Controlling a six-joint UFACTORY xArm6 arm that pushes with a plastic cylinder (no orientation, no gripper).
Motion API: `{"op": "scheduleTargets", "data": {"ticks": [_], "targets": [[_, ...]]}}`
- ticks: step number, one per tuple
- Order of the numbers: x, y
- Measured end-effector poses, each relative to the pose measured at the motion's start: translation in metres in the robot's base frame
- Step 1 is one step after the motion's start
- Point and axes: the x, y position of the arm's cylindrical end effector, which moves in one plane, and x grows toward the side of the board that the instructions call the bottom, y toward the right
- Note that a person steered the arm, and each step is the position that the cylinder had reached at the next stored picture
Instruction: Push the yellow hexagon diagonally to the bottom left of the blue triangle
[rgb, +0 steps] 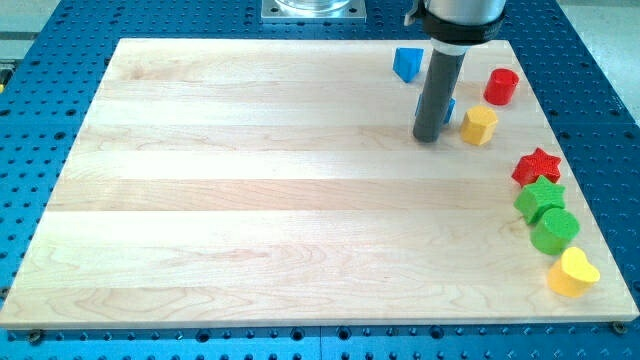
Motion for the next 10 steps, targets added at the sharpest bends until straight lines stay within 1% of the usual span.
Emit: {"op": "scheduleTargets", "data": {"ticks": [1,2,3,4,5,6,7,8,9,10], "targets": [[-0.011,0.023],[-0.05,0.023],[-0.067,0.024],[-0.066,0.028],[-0.027,0.077],[-0.004,0.097],[0.009,0.092],[0.015,0.038],[0.029,-0.043],[0.007,-0.101]]}}
